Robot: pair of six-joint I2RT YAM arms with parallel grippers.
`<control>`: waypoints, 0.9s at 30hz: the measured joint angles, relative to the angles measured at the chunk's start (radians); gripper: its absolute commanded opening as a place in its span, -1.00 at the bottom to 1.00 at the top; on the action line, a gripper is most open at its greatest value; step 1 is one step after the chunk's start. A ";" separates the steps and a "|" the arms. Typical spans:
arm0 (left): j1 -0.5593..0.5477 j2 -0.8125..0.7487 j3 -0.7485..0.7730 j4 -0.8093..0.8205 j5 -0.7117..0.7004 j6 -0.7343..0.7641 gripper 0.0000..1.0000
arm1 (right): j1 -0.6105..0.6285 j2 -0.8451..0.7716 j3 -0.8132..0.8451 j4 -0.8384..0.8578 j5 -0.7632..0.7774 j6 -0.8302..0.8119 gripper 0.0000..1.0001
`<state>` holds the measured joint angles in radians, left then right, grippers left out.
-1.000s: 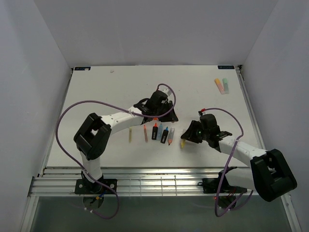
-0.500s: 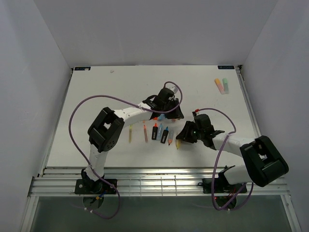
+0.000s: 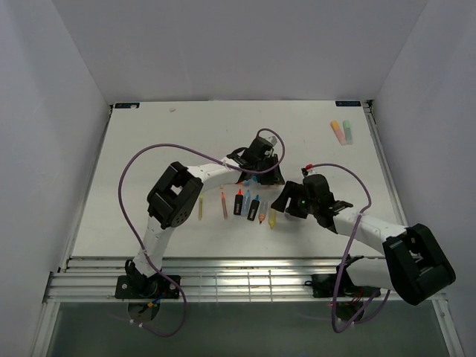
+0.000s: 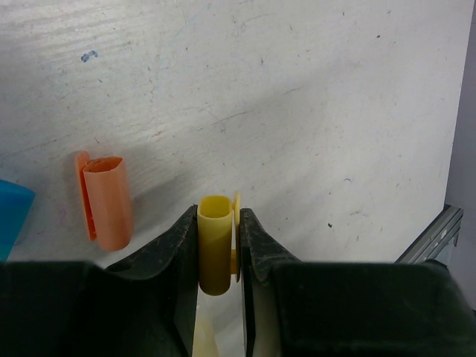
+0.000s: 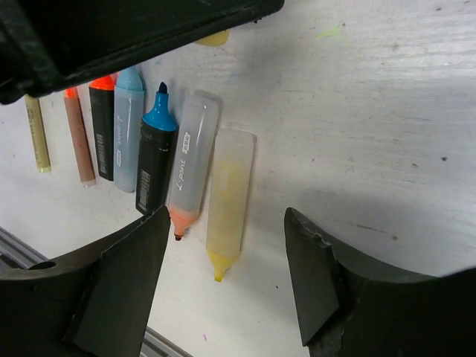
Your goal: Open the pen caps
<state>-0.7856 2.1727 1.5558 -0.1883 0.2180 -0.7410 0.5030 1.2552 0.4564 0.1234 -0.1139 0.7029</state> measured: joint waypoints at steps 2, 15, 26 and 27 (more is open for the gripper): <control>0.000 0.010 0.012 -0.001 0.000 0.000 -0.74 | 0.001 -0.053 0.002 -0.047 0.029 -0.008 0.38; 0.000 0.068 0.084 -0.039 -0.013 0.002 -0.16 | -0.006 -0.418 0.104 -0.372 0.181 -0.056 0.40; 0.008 0.095 0.110 -0.068 -0.025 0.009 -0.09 | -0.018 -0.470 0.164 -0.480 0.206 -0.068 0.41; 0.009 0.095 0.110 -0.068 -0.026 0.009 -0.07 | -0.019 -0.469 0.164 -0.483 0.206 -0.068 0.41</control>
<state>-0.7769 2.2677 1.6657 -0.2558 0.1917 -0.7319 0.4843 0.7864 0.6209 -0.3595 0.0917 0.6350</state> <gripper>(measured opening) 0.449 0.702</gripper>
